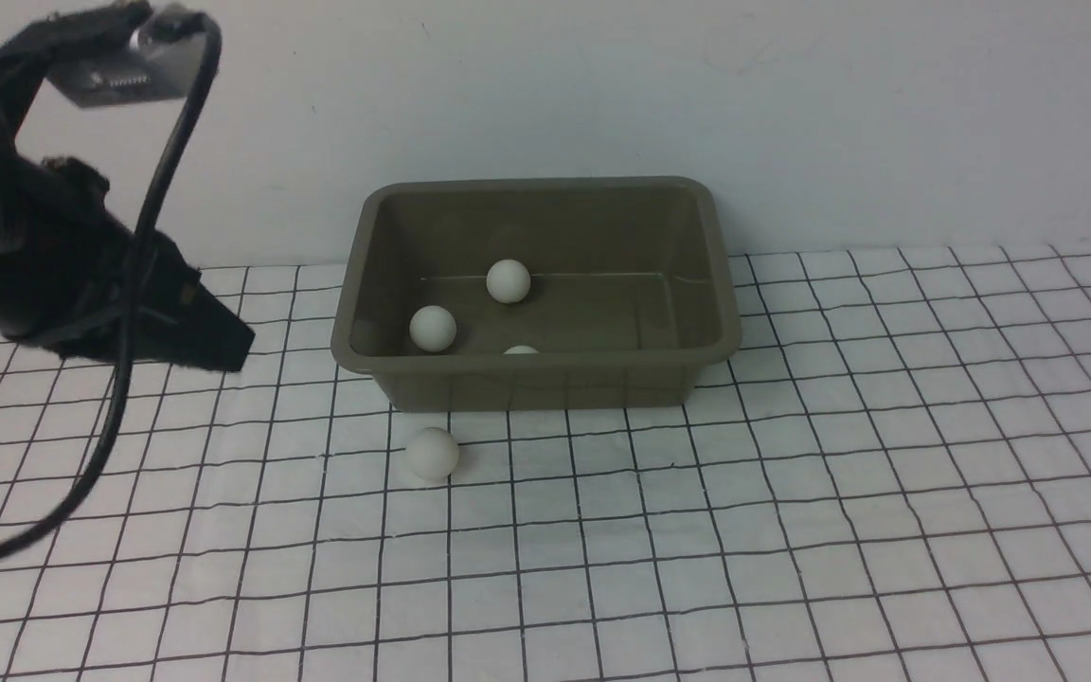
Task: Put the table tennis balls into the box on the white checkered tablecloth.
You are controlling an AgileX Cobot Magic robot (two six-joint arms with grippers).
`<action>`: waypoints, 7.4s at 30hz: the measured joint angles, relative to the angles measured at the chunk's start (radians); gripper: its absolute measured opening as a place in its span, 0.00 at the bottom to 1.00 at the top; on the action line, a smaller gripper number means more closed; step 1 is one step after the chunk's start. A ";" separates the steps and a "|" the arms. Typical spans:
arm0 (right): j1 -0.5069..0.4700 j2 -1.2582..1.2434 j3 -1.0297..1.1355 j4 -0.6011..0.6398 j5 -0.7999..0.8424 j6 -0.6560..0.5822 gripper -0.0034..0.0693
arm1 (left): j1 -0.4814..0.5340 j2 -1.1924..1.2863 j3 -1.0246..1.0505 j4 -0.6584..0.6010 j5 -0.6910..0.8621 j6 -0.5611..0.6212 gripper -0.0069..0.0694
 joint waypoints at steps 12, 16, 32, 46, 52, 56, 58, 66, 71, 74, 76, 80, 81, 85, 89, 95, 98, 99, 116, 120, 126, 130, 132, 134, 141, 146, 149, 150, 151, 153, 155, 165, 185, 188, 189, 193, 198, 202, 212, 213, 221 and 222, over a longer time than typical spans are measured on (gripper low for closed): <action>0.000 0.000 0.000 0.017 -0.012 -0.001 0.68 | -0.218 0.066 0.026 -0.350 -0.385 0.363 0.24; 0.000 0.000 0.000 0.019 -0.013 -0.001 0.68 | -0.285 0.145 0.026 -0.390 -0.534 0.390 0.24; 0.000 0.000 0.000 0.019 -0.013 -0.001 0.68 | -0.467 0.374 0.026 -0.408 -0.814 0.437 0.29; 0.000 0.000 0.000 0.019 -0.013 -0.001 0.68 | -0.468 0.380 0.015 -0.406 -0.795 0.437 0.52; 0.000 0.000 0.000 0.019 -0.013 -0.001 0.68 | -0.469 0.383 -0.001 -0.406 -0.789 0.437 0.68; 0.000 0.000 0.000 0.019 -0.013 -0.001 0.68 | -0.470 0.384 -0.004 -0.405 -0.812 0.447 0.72; 0.000 0.000 0.000 0.019 -0.013 -0.002 0.68 | -0.470 0.384 -0.004 -0.405 -0.828 0.453 0.72; 0.000 0.000 0.000 0.019 -0.039 -0.004 0.68 | -0.470 0.396 -0.046 -0.405 -0.855 0.464 0.72; 0.000 0.000 0.000 0.019 -0.049 -0.004 0.68 | -0.470 0.483 -0.112 -0.405 -0.856 0.464 0.72; 0.000 0.000 0.000 0.019 -0.050 -0.004 0.68 | -0.470 0.522 -0.126 -0.405 -0.858 0.464 0.72; 0.000 0.000 0.000 0.019 -0.050 -0.004 0.68 | -0.470 0.554 -0.139 -0.405 -0.868 0.464 0.72; 0.000 0.000 0.000 0.019 -0.050 -0.004 0.68 | -0.470 0.608 -0.178 -0.405 -0.869 0.464 0.72; 0.000 0.000 0.000 0.019 -0.050 -0.004 0.68 | -0.470 0.620 -0.186 -0.405 -0.869 0.464 0.72; 0.000 0.000 0.000 0.019 -0.050 -0.004 0.68 | -0.470 0.658 -0.203 -0.405 -0.872 0.464 0.72; 0.000 0.000 0.000 0.019 -0.050 -0.004 0.68 | -0.470 0.672 -0.205 -0.405 -0.884 0.464 0.72; 0.000 0.000 0.000 0.019 -0.050 -0.004 0.68 | -0.470 0.700 -0.213 -0.405 -0.894 0.464 0.72; 0.000 0.000 0.000 0.019 -0.050 -0.004 0.68 | -0.470 0.706 -0.213 -0.405 -0.897 0.464 0.69; 0.000 0.000 0.000 0.019 -0.050 -0.004 0.68 | -0.470 0.706 -0.213 -0.405 -0.898 0.464 0.67; 0.000 0.000 0.000 0.019 -0.050 -0.024 0.68 | -0.470 0.706 -0.214 -0.422 -0.867 0.464 0.54; 0.000 0.000 0.000 0.019 -0.051 -0.027 0.68 | -0.470 0.696 -0.214 -0.422 -0.793 0.464 0.54; 0.000 0.000 0.000 0.018 -0.057 -0.027 0.68 | -0.470 0.649 -0.192 -0.433 -0.659 0.461 0.54; 0.000 0.000 0.000 0.018 -0.057 -0.027 0.68 | -0.470 0.571 -0.161 -0.442 -0.582 0.457 0.54; 0.000 0.000 0.000 0.018 -0.057 -0.027 0.68 | -0.470 0.527 -0.155 -0.442 -0.527 0.457 0.54; 0.000 0.000 0.000 0.018 -0.057 -0.027 0.68 | -0.470 0.481 -0.154 -0.442 -0.479 0.459 0.54; 0.000 0.000 0.000 0.018 -0.057 -0.027 0.68 | -0.470 0.377 -0.192 -0.442 -0.573 0.561 0.54; 0.000 0.000 0.000 0.018 -0.057 -0.027 0.68 | -0.470 0.422 -0.246 -0.446 -0.797 0.740 0.54; 0.000 0.000 0.000 0.018 -0.060 -0.027 0.68 | -0.470 0.472 -0.294 -0.443 -0.872 0.823 0.54; 0.000 0.000 0.000 0.018 -0.064 -0.027 0.68 | -0.470 0.481 -0.304 -0.443 -0.881 0.839 0.54; 0.000 0.000 0.000 0.018 -0.069 -0.027 0.68 | -0.470 0.502 -0.326 -0.441 -0.894 0.854 0.54; 0.000 0.000 0.000 0.019 -0.077 -0.027 0.68 | -0.470 0.549 -0.379 -0.435 -0.910 0.890 0.54; 0.000 0.000 0.000 0.019 -0.079 -0.027 0.68 | -0.470 0.599 -0.439 -0.434 -0.919 0.911 0.54; 0.000 0.000 0.000 0.019 -0.087 -0.027 0.68 | -0.470 0.632 -0.550 -0.604 -0.981 0.974 0.70; 0.000 -0.341 0.010 0.005 -0.026 -0.028 0.68 | -0.470 0.346 -0.499 -0.865 -1.046 1.228 0.71; 0.000 -0.440 0.090 0.060 0.006 -0.052 0.68 | -0.470 0.346 -0.499 -0.865 -1.029 1.226 0.71; 0.000 -0.463 0.120 0.076 -0.001 -0.067 0.68 | -0.470 0.346 -0.499 -0.865 -1.027 1.225 0.71; 0.000 -0.566 0.330 0.180 -0.101 -0.116 0.68 | -0.470 0.346 -0.499 -0.865 -1.022 1.225 0.71; 0.000 -0.637 0.538 0.345 -0.249 -0.166 0.63 | -0.470 0.346 -0.499 -0.865 -1.021 1.225 0.71; 0.000 -0.644 0.574 0.369 -0.290 -0.179 0.57 | -0.470 0.346 -0.499 -0.865 -1.019 1.225 0.71; 0.000 -0.644 0.574 0.369 -0.216 -0.185 0.51 | -0.470 0.346 -0.499 -0.864 -0.942 1.223 0.71; 0.000 -0.644 0.574 0.369 -0.207 -0.185 0.51 | -0.470 0.346 -0.499 -0.863 -0.930 1.223 0.71; 0.000 -0.644 0.574 0.369 -0.161 -0.185 0.51 | -0.470 0.346 -0.499 -0.859 -0.845 1.223 0.71; 0.000 -0.644 0.574 0.369 -0.157 -0.185 0.51 | -0.470 0.346 -0.499 -0.858 -0.833 1.223 0.71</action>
